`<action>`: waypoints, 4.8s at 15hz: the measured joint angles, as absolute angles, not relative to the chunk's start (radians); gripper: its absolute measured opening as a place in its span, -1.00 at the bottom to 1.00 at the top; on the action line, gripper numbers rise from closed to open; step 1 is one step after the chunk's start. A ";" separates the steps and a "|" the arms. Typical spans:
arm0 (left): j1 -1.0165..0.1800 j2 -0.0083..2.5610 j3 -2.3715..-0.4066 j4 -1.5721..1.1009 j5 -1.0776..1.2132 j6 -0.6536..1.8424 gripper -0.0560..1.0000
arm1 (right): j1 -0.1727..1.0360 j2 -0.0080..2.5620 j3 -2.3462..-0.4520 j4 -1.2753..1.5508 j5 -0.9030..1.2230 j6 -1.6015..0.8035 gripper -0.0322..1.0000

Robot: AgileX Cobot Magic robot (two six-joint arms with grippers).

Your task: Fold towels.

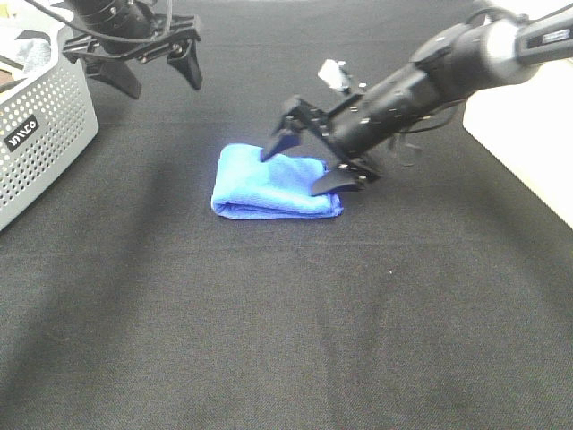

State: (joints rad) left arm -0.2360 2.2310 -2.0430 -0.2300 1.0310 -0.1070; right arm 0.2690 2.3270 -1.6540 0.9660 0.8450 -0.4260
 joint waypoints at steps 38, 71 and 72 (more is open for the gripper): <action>-0.236 0.098 -0.552 -0.148 1.184 0.129 0.62 | 0.265 0.135 -0.522 0.068 1.094 -0.145 0.82; -0.023 -0.005 -0.508 -0.215 1.056 0.236 0.62 | 0.022 -0.007 -0.507 0.079 1.073 -0.154 0.82; -0.023 -0.005 -0.508 -0.215 1.056 0.236 0.62 | 0.022 -0.007 -0.507 0.079 1.073 -0.154 0.82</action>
State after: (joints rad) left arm -0.0230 -0.0050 -0.5080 -0.2150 1.0560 0.2360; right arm 0.0220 -0.0070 -0.5070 0.0790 1.0730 -0.1540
